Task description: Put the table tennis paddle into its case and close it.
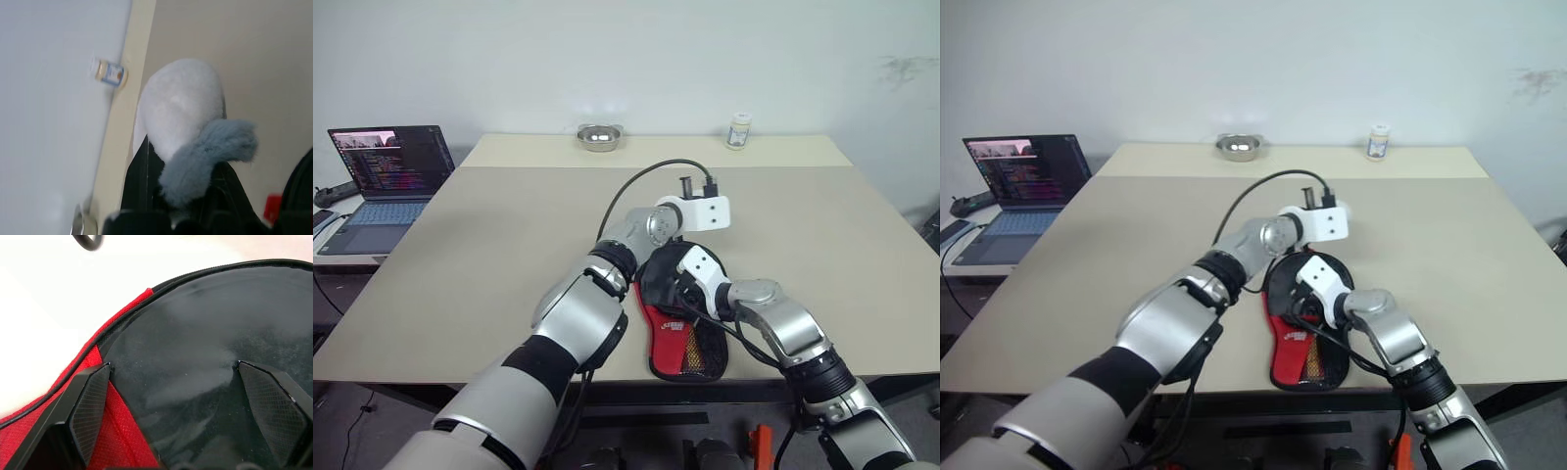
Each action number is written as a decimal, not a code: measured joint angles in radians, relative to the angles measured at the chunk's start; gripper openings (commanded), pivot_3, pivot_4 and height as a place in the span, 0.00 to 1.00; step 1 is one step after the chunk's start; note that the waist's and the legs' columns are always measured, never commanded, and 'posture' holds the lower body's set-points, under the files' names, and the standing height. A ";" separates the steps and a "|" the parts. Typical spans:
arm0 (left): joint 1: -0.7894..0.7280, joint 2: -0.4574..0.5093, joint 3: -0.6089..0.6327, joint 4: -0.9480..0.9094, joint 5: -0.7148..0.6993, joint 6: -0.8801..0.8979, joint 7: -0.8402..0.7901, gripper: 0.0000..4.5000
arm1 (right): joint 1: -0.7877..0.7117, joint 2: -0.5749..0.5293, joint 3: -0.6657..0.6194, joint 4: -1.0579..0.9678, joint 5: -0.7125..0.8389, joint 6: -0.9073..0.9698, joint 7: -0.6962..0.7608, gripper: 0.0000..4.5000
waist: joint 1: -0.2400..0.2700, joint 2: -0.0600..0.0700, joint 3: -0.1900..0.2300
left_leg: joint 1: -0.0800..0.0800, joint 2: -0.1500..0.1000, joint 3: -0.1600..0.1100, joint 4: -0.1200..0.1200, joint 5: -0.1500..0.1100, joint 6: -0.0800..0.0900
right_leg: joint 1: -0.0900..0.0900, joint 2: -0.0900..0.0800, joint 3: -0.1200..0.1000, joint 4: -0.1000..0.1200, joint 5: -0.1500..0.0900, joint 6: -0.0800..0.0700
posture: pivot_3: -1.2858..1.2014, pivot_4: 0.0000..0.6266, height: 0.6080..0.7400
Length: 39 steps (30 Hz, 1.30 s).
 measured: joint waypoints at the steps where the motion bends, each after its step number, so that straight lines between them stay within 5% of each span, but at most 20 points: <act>1: 0.000 -0.012 0.001 0.000 0.000 -0.009 -0.006 0.04 | 0.001 0.001 0.000 -0.001 -0.003 0.000 0.000 1.00 | 0.000 0.000 0.000 | 0.000 0.000 0.000 0.000 0.000 0.000 | 0.000 0.000 0.000 0.000 0.000 0.000 | 0.52 0.24 1.00; 20: 0.012 -0.063 0.226 -0.002 -0.224 -0.033 -0.383 0.04 | 0.006 0.016 0.007 0.013 -0.020 -0.032 0.005 1.00 | 0.000 0.009 -0.009 | 0.000 0.000 0.000 0.000 0.000 0.000 | 0.001 0.000 -0.001 -0.001 0.000 0.000 | 0.52 0.24 1.00; 31: 0.054 -0.124 0.197 -0.055 -0.227 -0.039 -0.596 0.94 | -0.029 0.046 0.031 0.101 -0.042 -0.048 0.018 1.00 | -0.007 0.010 -0.017 | 0.030 0.002 -0.002 -0.016 -0.001 0.001 | 0.033 0.001 -0.003 -0.019 -0.002 0.003 | 0.52 0.24 1.00; 39: 0.063 -0.105 0.200 -0.055 -0.238 -0.061 -0.593 0.99 | -0.061 0.065 0.040 0.151 -0.042 -0.073 0.026 1.00 | -0.024 0.013 -0.017 | 0.031 0.003 -0.001 -0.017 -0.001 0.001 | 0.032 0.002 0.000 -0.019 -0.003 0.004 | 0.52 0.24 1.00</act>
